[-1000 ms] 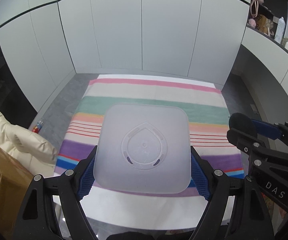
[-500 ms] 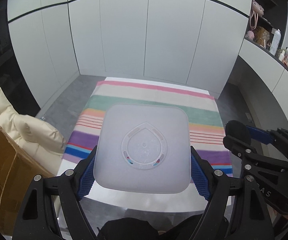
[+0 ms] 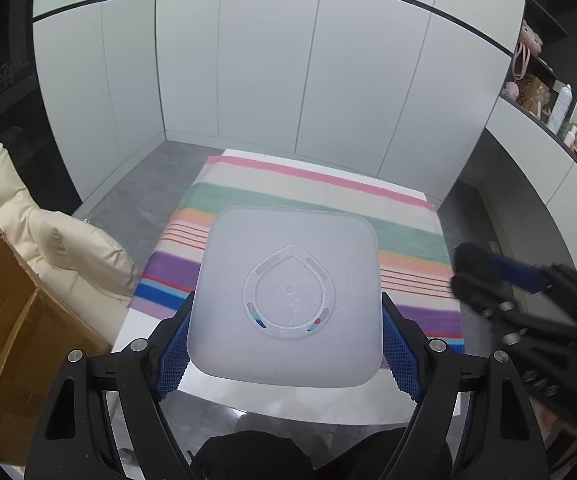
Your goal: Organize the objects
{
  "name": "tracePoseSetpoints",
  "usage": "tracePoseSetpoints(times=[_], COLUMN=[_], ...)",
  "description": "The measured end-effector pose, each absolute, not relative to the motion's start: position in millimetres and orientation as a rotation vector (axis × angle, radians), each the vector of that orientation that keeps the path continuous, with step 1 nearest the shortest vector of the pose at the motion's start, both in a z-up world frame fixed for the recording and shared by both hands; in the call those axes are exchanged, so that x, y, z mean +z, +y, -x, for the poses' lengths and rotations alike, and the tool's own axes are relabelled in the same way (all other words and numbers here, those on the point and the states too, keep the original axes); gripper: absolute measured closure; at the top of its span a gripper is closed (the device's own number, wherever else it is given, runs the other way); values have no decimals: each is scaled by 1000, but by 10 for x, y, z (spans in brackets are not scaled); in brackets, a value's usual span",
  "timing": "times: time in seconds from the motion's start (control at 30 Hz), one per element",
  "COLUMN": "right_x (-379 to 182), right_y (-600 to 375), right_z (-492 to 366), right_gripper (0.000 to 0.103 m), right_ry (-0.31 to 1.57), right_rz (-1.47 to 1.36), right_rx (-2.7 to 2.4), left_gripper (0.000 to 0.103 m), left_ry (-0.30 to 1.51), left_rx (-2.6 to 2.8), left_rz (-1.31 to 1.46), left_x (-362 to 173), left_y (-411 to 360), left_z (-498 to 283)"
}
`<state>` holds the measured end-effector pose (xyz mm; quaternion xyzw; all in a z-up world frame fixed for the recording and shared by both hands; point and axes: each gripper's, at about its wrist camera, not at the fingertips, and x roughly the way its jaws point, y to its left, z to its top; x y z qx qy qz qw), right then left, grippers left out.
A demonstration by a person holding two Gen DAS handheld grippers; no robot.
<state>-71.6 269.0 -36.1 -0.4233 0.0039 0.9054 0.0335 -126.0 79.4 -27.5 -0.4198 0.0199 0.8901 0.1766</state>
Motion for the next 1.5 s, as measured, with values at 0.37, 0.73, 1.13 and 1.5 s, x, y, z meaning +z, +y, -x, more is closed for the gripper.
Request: tracePoseSetpoints(times=[0.37, 0.73, 1.13, 1.5], right_x=[-288, -298, -262, -253], right_y=[2729, 2465, 1982, 1498], right_z=[810, 990, 1178, 1347], right_gripper=[52, 52, 52, 52], right_ry=[81, 99, 43, -16], right_rz=[1275, 1305, 1328, 1362], right_rx=[2807, 2867, 2951, 3030], left_gripper=[20, 20, 20, 20], left_ry=[39, -23, -62, -110], left_rx=[2549, 2614, 2700, 2776], left_rz=[1190, 1169, 1173, 1176], left_x=[-311, -295, -271, -239], left_y=[608, 238, -291, -756], left_z=[1275, 1308, 1292, 1239])
